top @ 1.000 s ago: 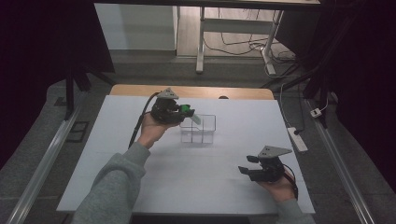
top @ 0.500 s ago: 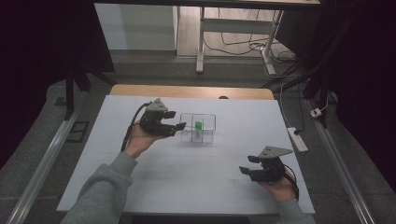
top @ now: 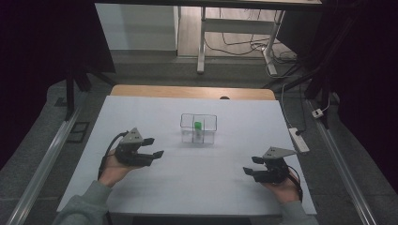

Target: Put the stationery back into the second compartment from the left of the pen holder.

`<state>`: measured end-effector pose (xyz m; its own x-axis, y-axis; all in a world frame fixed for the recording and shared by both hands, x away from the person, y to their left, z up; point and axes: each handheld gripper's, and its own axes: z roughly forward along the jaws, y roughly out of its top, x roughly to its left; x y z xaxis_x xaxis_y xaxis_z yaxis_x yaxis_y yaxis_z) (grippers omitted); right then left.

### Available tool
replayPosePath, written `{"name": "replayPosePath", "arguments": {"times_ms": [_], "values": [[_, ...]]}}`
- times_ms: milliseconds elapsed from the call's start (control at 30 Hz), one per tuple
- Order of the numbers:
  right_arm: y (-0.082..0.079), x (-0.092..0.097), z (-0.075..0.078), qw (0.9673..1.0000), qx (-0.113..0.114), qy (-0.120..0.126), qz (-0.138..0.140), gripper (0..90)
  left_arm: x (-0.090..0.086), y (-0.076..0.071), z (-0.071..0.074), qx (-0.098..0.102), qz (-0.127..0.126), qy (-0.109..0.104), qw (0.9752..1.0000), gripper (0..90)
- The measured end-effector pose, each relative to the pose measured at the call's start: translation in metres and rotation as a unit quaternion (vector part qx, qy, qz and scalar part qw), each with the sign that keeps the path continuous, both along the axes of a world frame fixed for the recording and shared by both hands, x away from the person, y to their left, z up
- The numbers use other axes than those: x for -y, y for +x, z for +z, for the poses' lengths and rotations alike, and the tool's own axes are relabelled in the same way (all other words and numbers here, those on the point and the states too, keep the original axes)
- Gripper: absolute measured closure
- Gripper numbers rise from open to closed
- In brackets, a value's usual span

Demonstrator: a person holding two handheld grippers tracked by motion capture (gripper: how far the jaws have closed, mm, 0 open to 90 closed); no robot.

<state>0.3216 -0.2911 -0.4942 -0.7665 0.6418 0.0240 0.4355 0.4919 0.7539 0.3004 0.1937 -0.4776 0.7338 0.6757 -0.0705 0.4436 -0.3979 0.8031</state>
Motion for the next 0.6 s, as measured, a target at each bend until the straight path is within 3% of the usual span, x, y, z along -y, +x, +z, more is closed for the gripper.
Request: {"name": "replayPosePath", "arguments": {"times_ms": [233, 600], "values": [[0.0, -0.001, 0.002, 1.0, 0.004, 0.006, 0.002, 38.8, -0.014, -0.012, -0.016, -0.012, 0.013, -0.003, 0.9998, 35.0], [0.0, -0.001, 0.003, 0.9999, 0.008, 0.009, 0.001, 38.2, -0.019, -0.017, -0.024, -0.019, 0.017, -0.008, 0.9996, 34.8]]}}
